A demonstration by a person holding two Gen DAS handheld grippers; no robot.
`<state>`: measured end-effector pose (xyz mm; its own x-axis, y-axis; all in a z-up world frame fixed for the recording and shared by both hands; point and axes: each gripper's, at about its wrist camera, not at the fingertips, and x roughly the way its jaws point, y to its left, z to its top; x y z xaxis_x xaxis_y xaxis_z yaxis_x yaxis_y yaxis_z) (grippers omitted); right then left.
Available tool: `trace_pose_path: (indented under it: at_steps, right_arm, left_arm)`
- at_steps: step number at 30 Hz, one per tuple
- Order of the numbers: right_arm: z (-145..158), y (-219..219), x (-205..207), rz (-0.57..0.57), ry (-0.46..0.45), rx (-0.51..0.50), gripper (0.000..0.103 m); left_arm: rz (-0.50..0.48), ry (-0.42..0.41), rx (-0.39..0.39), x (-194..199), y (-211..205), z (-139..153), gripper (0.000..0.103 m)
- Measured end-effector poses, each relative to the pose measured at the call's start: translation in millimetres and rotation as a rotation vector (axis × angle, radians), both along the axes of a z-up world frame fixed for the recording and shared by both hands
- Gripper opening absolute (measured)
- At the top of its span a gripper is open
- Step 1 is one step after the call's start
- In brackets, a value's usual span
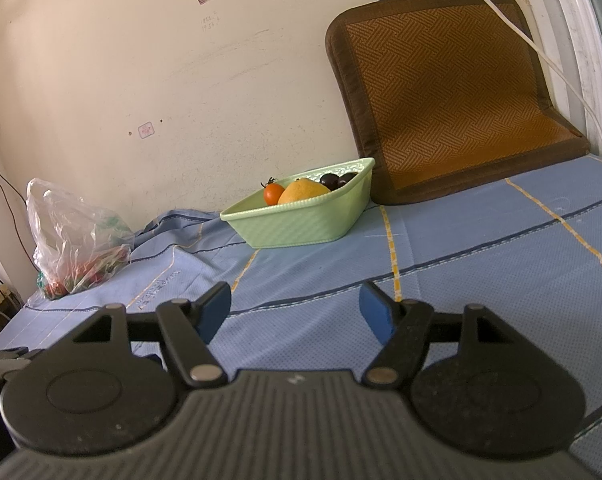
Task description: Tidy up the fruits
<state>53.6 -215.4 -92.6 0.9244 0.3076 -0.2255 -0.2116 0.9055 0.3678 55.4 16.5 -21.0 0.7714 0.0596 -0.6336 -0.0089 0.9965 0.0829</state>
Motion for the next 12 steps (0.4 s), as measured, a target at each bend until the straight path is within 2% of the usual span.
trace_pose_path:
  at_steps: [5,9,12]
  right_arm:
    - [0.0,-0.1,-0.1,-0.001,0.0,0.0,0.073]
    - [0.1,-0.3,0.3,0.0,0.0,0.0,0.073]
    - [0.1,-0.3,0.3,0.001,0.0,0.0,0.073]
  left_arm:
    - [-0.002,-0.002,0.0,0.1,0.0,0.0,0.103]
    - [-0.019,-0.064,0.0,-7.8,-1.5,2.3,0.102]
    - [-0.031,-0.063,0.026,-7.3,-6.9,1.2,0.103]
